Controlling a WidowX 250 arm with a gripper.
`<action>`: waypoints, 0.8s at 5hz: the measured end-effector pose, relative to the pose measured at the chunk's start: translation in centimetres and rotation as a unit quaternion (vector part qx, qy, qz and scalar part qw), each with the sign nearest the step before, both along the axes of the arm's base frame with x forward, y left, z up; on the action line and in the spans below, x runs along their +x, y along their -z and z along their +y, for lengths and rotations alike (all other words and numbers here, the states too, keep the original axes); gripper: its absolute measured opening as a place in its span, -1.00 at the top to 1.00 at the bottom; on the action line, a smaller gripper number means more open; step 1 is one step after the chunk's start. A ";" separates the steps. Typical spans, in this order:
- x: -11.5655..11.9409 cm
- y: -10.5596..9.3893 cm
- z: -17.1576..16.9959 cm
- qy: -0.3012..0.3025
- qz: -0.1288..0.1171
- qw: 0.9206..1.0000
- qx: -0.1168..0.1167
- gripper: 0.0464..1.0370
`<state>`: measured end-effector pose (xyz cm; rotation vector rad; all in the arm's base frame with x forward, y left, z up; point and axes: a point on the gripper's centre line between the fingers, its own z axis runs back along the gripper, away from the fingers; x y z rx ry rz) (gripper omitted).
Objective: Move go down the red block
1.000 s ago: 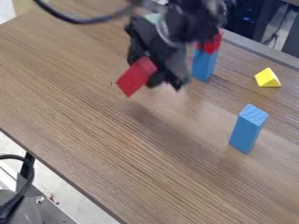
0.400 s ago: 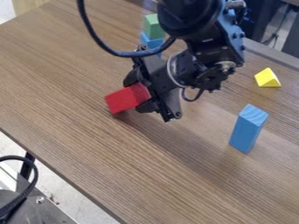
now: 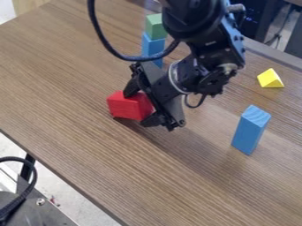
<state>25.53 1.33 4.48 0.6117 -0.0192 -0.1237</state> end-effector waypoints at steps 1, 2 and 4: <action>-0.1 0.4 0.1 -0.015 0.003 0.999 -0.032 -0.93; 0.0 -0.5 -0.3 -0.029 -0.013 0.995 -0.098 -0.92; 0.4 -4.5 -0.3 -0.100 -0.070 0.940 -0.318 -0.92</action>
